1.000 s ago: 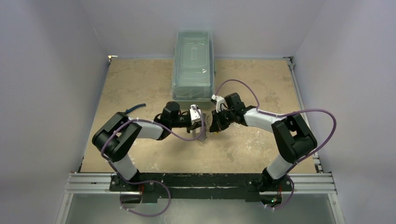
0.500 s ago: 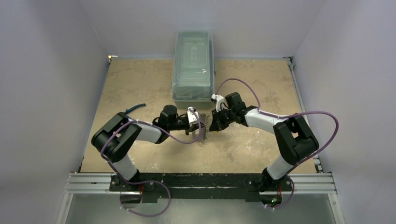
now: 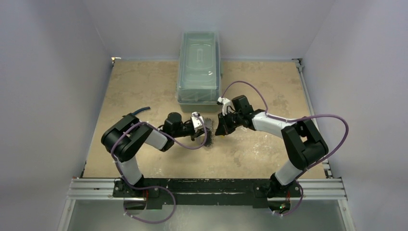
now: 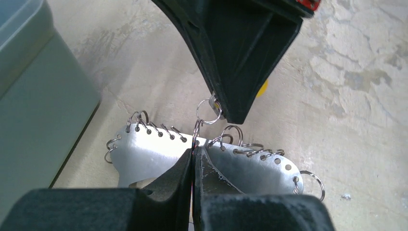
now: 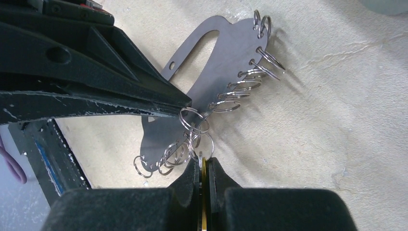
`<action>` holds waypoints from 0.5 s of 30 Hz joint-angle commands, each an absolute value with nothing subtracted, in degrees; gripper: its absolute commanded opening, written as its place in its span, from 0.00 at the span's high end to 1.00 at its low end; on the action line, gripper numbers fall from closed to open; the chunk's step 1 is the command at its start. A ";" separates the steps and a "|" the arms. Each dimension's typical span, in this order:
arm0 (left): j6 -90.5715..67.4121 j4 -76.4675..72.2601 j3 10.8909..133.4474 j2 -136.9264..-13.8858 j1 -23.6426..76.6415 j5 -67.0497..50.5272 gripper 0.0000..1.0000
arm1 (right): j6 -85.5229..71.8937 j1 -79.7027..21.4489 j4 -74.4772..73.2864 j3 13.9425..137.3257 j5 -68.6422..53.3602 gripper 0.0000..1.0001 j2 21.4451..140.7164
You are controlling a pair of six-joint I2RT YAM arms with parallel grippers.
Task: Remove the keys from the keyring
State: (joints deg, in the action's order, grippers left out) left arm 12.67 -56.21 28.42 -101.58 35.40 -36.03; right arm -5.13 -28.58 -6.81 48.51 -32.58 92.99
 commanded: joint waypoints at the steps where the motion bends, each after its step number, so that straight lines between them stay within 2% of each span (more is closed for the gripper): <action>1: 4.84 -62.21 30.24 -101.86 35.24 -33.17 1.00 | -4.36 -28.22 -7.37 49.13 -33.00 1.00 93.87; 13: 0.57 -60.55 32.12 -98.83 36.10 -33.43 1.00 | -6.86 -28.21 -6.16 51.33 -35.13 1.00 97.20; 15: 4.28 -56.38 33.48 -98.37 35.74 -37.07 1.00 | -6.71 -28.21 -6.59 51.19 -35.07 1.00 96.93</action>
